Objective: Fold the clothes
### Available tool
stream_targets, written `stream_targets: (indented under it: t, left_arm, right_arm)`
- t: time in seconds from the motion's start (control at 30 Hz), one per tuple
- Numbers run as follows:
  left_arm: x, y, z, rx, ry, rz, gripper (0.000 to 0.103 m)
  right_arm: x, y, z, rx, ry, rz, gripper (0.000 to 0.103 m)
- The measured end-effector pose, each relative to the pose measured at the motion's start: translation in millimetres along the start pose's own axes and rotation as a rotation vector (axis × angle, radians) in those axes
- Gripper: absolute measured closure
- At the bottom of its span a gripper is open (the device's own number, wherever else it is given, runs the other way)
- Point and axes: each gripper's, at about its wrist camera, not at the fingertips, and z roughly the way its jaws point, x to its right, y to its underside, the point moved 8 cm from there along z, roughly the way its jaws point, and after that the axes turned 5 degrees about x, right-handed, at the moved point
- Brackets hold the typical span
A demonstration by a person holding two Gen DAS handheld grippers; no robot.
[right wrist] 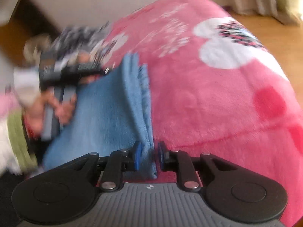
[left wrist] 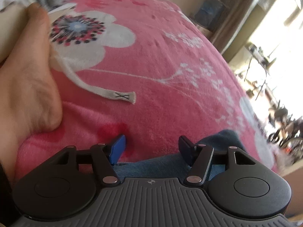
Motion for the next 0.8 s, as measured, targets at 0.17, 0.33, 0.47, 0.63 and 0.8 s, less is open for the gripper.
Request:
stream_targets:
  t: [0.17, 0.33, 0.47, 0.63, 0.8]
  left_arm:
    - [-4, -3, -47, 0.03, -0.001, -0.045, 0.041]
    - [5, 11, -100, 0.042, 0.046, -0.054, 0.04]
    - [7, 21, -114, 0.03, 0.067, -0.057, 0.04]
    - [9, -3, -93, 0.075, 0.052, -0.006, 0.04]
    - [21, -30, -26, -0.012, 0.051, 0.073, 0.038]
  right_arm:
    - [6, 26, -35, 0.015, -0.035, 0.171, 0.065]
    - [14, 59, -48, 0.023, -0.131, 0.409, 0.057]
    - [13, 78, -33, 0.008, -0.217, 0.616, 0.056]
    - [-1, 81, 5, -0.003, -0.234, 0.685, 0.056]
    - [-22, 74, 36, 0.0, -0.256, 0.676, 0.056]
